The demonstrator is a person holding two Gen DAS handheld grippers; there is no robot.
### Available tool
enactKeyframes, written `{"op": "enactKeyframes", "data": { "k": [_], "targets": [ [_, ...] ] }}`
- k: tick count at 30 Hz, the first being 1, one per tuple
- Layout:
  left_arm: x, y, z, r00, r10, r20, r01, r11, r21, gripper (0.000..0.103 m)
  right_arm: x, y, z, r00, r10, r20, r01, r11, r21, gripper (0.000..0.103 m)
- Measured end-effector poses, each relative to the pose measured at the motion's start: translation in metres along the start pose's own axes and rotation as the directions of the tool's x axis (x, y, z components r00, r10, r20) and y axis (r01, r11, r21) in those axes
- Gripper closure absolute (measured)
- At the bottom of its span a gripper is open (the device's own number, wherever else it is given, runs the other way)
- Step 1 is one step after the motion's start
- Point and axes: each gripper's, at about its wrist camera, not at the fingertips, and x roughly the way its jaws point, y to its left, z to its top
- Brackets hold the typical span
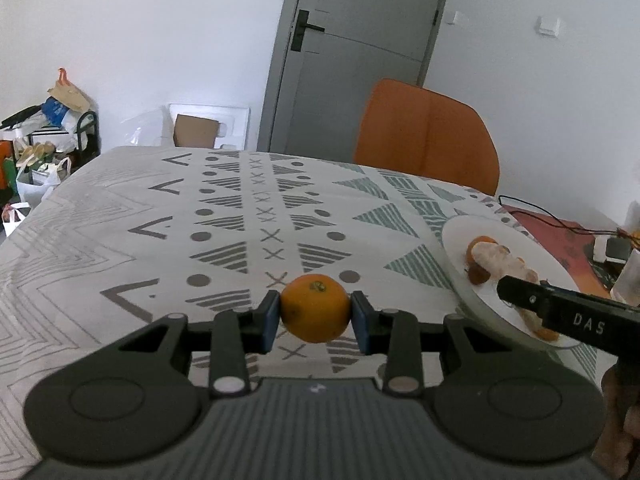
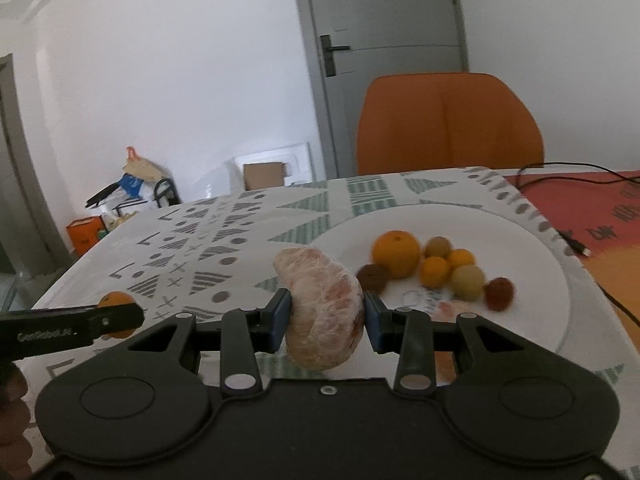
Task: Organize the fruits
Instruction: 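Carry the mandarin and peeled mandarin onto the white plate and open both grippers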
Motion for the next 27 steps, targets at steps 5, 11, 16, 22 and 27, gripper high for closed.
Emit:
{"op": "enactKeyframes", "data": {
  "k": [5, 11, 16, 22, 27],
  "targets": [
    [0.002, -0.012, 0.002, 1.000, -0.006, 0.000, 0.006, 1.000, 0.021, 0.067, -0.001, -0.019, 0.000, 0.999, -0.035, 0.012, 0.034, 0.998, 0.043, 0.065],
    [0.006, -0.030, 0.005, 1.000, -0.026, 0.002, 0.025, 0.998, 0.052, 0.067, -0.006, -0.042, -0.002, 0.997, -0.064, 0.037, 0.059, 0.992, 0.116, 0.056],
    [0.008, -0.045, 0.009, 0.999, -0.048, 0.010, 0.047, 0.996, 0.082, 0.067, -0.012, -0.055, -0.005, 0.997, -0.074, 0.036, 0.068, 0.988, 0.138, 0.056],
    [0.010, -0.067, 0.015, 0.997, -0.079, 0.021, 0.076, 0.990, 0.118, 0.067, -0.017, -0.064, -0.011, 0.997, -0.077, 0.031, 0.072, 0.985, 0.155, 0.056],
    [0.013, -0.085, 0.018, 0.994, -0.103, 0.022, 0.099, 0.984, 0.147, 0.067, -0.021, -0.070, -0.014, 0.996, -0.078, 0.033, 0.071, 0.983, 0.169, 0.056]
  ]
}}
